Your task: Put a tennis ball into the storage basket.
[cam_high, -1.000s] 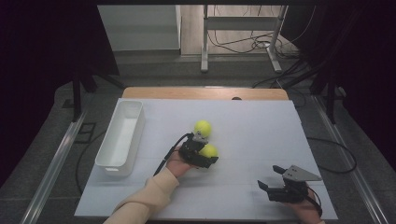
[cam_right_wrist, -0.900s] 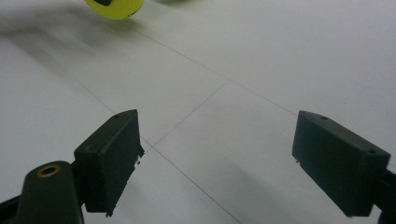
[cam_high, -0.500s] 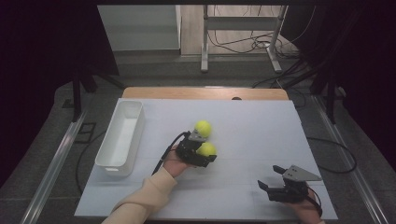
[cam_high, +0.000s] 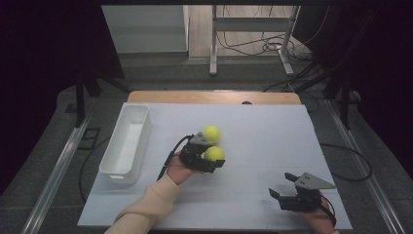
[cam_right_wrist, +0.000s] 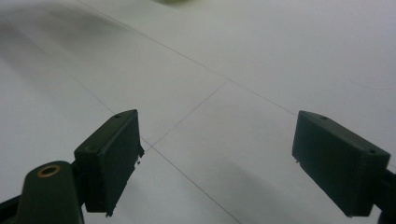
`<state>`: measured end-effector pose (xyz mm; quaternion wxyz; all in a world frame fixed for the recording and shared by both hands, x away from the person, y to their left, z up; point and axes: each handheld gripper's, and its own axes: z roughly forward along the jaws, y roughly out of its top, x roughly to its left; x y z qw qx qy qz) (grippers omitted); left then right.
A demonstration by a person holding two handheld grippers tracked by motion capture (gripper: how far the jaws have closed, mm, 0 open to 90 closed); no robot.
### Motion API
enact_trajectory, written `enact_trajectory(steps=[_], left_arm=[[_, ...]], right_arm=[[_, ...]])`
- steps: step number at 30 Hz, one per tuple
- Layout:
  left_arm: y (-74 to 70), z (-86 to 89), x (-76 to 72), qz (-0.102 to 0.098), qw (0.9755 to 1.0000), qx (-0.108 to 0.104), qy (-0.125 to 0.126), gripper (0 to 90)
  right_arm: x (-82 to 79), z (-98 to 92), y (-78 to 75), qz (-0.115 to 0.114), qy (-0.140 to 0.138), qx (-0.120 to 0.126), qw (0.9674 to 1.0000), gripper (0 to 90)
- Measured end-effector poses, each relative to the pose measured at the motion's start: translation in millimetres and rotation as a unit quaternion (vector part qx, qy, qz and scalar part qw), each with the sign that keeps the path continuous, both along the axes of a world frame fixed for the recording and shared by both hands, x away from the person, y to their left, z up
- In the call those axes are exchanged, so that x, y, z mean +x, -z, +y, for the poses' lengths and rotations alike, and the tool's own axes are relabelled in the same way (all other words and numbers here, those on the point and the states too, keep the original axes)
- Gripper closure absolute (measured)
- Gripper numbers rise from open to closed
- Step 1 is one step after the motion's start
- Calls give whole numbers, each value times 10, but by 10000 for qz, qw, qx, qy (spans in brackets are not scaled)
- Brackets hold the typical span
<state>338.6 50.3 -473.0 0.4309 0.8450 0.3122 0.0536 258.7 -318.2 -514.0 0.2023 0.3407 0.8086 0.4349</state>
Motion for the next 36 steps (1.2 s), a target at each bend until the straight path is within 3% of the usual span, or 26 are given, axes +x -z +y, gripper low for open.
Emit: enact_trajectory(steps=[36], left_arm=[[-208,186,-32,-224,9992,-281,-145,264]], right_arm=[[0,-7,-2,3,45,-30,10000,160]])
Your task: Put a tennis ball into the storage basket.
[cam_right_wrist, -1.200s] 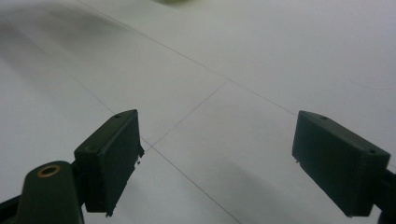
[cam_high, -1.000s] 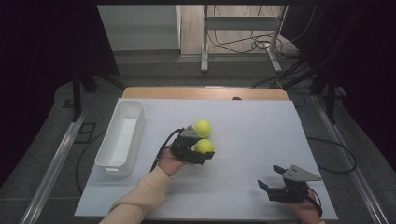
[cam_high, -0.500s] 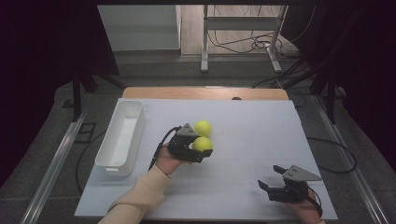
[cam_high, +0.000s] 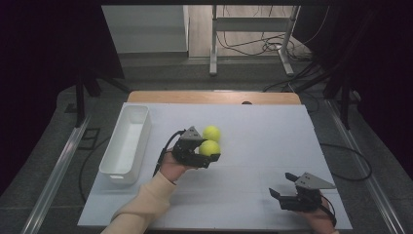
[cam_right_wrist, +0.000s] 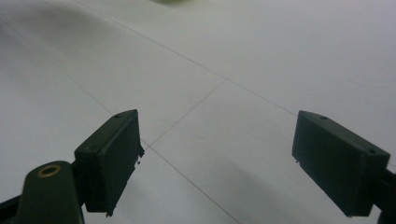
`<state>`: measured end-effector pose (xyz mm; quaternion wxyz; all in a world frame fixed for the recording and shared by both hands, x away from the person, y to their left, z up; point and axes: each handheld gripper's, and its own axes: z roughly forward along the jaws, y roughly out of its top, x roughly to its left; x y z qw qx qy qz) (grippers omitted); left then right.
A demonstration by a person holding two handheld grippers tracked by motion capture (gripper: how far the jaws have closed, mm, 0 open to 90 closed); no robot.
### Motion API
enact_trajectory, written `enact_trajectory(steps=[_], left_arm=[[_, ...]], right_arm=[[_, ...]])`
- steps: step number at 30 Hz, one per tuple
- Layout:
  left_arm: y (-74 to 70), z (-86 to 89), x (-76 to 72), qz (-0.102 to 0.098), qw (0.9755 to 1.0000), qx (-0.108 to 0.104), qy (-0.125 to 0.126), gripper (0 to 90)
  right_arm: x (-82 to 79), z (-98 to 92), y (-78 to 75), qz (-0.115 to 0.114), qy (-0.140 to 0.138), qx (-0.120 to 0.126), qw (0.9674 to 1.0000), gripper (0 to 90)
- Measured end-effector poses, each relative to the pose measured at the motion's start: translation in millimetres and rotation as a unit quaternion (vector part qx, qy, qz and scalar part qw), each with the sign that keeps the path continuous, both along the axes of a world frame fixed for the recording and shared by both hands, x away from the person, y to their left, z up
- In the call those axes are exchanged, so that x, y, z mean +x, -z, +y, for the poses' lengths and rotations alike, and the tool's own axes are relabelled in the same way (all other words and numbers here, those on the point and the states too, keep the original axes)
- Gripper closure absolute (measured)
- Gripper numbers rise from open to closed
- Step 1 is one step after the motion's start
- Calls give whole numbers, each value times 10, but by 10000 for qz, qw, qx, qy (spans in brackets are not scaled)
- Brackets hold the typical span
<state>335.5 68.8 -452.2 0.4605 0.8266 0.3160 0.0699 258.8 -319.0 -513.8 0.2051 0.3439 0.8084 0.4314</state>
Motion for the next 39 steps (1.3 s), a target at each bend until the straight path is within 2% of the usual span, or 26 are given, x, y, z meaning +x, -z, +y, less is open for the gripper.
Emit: enact_trajectory(steps=[24,39], left_arm=[[-204,204,-36,-256,9992,-245,-191,264],[-287,329,-47,-343,9981,-385,-334,264]], right_arm=[[-2,-2,0,-6,-10,16,10000,160],[-2,-1,2,-14,-9,21,10000,161]])
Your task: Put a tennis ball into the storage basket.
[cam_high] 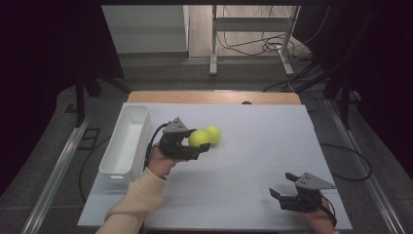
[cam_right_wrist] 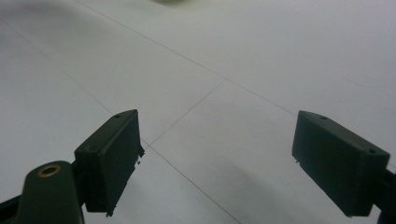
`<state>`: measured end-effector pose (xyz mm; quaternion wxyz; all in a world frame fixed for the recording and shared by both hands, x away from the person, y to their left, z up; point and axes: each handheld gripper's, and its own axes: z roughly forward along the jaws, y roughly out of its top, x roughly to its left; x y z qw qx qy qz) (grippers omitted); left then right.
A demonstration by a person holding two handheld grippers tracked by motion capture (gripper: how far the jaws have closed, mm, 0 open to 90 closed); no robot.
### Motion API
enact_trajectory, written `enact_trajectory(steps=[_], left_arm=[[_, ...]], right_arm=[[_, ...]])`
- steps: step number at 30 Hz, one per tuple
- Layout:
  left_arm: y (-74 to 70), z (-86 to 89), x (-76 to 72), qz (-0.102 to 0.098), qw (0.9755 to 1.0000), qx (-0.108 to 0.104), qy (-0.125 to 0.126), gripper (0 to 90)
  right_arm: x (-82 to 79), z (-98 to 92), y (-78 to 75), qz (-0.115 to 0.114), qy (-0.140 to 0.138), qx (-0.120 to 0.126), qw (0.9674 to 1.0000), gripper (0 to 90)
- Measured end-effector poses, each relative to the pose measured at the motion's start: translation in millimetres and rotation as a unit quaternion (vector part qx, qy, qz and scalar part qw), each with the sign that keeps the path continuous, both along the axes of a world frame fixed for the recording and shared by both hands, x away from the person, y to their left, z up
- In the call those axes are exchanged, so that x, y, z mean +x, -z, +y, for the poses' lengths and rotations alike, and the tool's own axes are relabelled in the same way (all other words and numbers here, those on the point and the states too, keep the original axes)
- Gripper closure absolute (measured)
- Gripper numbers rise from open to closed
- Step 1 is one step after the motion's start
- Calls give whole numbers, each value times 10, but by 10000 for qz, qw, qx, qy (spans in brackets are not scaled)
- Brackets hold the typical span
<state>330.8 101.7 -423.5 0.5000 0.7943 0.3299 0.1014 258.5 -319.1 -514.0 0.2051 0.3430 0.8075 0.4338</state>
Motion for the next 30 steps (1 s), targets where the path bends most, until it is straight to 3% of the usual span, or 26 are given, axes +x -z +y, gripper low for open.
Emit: enact_trajectory(steps=[20,30], left_arm=[[-86,167,8,-77,9998,-97,-159,264],[-82,226,31,-96,9995,-42,-297,263]], right_arm=[[0,-2,-1,9,1,-9,10000,161],[0,0,2,8,-1,-7,10000,161]])
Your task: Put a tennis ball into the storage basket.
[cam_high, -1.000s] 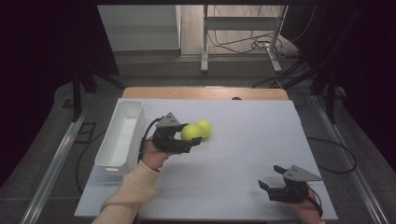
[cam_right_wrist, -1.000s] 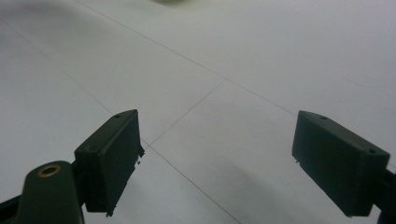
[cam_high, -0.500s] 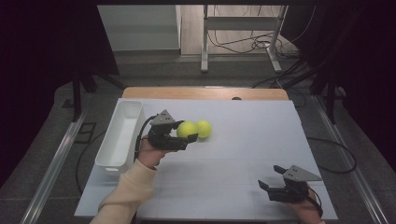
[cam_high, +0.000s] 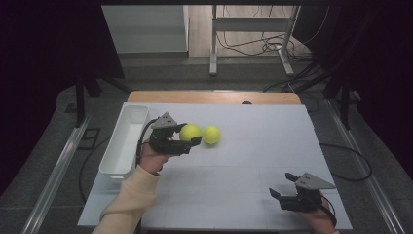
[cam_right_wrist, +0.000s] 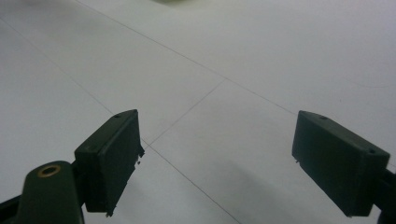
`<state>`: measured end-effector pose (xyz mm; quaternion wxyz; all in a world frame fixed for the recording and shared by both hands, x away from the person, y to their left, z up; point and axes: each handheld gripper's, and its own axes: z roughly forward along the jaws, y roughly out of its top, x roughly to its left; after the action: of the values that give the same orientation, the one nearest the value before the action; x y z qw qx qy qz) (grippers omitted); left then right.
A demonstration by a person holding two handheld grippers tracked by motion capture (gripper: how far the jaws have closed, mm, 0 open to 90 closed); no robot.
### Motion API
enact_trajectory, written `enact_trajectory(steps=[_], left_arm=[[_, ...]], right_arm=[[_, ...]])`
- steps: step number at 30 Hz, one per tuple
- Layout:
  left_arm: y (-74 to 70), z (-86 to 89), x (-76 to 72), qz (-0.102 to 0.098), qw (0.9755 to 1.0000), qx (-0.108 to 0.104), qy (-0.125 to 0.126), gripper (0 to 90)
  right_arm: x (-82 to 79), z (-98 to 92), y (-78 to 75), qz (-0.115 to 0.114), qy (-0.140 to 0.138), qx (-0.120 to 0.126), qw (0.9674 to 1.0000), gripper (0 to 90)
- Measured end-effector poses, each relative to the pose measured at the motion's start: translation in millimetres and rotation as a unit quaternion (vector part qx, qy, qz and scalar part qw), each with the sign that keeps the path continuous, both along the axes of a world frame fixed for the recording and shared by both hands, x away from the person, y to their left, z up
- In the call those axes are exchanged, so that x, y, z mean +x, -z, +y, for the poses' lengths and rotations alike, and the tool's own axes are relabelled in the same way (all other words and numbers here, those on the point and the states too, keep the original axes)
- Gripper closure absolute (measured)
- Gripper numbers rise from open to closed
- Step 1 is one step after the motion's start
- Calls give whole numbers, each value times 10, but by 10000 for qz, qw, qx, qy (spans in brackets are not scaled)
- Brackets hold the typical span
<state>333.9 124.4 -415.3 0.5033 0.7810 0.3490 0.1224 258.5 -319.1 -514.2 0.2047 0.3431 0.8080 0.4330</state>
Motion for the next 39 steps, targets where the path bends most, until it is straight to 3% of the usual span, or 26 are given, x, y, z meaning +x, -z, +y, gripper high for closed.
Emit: enact_trajectory(steps=[39], left_arm=[[-13,279,83,17,9992,-79,-391,264]], right_arm=[[-1,-5,0,-5,8,4,10000,161]])
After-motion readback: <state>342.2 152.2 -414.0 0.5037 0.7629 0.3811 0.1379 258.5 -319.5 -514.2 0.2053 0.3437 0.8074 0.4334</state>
